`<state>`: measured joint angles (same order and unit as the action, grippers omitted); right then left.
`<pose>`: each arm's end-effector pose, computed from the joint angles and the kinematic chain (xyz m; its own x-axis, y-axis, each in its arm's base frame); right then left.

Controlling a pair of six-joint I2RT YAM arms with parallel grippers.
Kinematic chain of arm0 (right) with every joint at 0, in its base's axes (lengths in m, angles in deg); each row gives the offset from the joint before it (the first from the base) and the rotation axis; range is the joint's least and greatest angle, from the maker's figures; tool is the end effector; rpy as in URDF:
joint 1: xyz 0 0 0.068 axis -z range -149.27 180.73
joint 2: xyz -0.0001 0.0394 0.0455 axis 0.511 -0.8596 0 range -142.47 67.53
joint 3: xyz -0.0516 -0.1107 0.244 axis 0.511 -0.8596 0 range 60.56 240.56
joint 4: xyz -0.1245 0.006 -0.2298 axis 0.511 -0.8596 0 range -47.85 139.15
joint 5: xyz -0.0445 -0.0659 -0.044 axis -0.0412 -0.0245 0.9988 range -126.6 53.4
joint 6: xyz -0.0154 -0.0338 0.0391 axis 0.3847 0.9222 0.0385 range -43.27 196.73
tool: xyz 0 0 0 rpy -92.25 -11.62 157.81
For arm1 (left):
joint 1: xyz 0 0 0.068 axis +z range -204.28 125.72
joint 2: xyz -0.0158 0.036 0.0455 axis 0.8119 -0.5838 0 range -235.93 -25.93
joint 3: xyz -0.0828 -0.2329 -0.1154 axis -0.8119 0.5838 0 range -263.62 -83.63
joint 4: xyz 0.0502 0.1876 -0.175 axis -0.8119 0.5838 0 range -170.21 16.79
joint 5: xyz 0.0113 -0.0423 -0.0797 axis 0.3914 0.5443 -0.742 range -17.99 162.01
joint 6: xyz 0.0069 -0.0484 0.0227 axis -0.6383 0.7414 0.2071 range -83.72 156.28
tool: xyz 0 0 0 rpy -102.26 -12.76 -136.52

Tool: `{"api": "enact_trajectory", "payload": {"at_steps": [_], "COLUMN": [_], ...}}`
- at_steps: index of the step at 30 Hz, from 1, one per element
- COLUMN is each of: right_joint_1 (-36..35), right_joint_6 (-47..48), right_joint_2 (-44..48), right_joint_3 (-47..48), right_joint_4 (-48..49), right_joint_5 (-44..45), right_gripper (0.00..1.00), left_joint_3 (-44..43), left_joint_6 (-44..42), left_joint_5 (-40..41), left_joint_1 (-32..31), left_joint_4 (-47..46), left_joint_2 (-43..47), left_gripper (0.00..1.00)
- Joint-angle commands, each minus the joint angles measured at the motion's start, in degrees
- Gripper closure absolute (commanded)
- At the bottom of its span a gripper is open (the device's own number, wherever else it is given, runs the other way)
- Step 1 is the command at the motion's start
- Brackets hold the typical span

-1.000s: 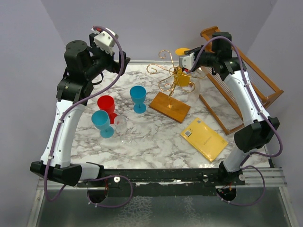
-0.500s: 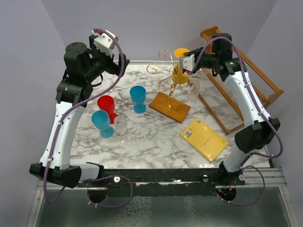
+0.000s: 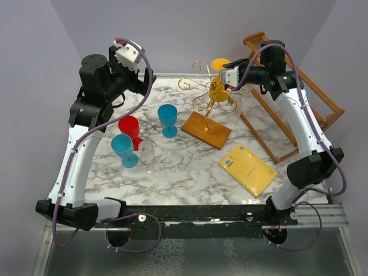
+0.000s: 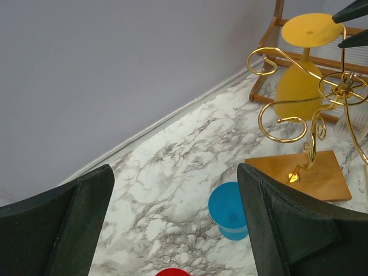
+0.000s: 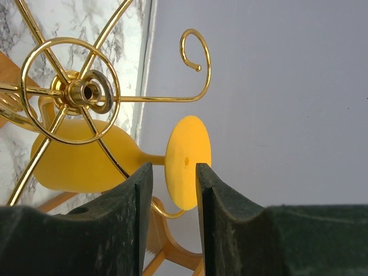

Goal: Place the wine glass upside down on the wine glass rack

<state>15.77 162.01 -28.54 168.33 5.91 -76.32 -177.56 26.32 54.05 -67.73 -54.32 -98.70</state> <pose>0.3439 0.1155 0.4314 0.6806 -0.6115 -0.4035 -0.5635 -0.0850 -0.8218 0.2465 -0.0703 0.5012 0.0111 0.1665 -0.9860 0.5260 0.8376 0.1474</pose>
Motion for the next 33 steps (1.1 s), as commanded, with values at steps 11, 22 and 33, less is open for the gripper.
{"api": "enact_trajectory", "payload": {"at_steps": [11, 22, 33], "right_joint_1": [-0.24, -0.24, -0.24], "right_joint_6": [-18.90, -44.72, -52.61], "right_joint_2": [6.69, 15.65, 23.67], "right_joint_3": [3.86, 0.68, -6.02], "right_joint_4": [2.41, 11.60, 5.79], "right_joint_5": [-4.17, 14.67, 18.11], "right_gripper": [0.48, 0.38, 0.35], "left_joint_3": [6.46, 12.17, 7.46], "left_joint_6": [-1.61, 3.43, -1.80], "left_joint_5": [6.32, 2.83, -1.53], "left_joint_1": [1.38, 4.75, 4.66], "left_joint_4": [0.98, 5.32, 16.84], "left_joint_2": [4.09, 3.89, -1.43], "left_gripper": [0.09, 0.09, 0.12]}}
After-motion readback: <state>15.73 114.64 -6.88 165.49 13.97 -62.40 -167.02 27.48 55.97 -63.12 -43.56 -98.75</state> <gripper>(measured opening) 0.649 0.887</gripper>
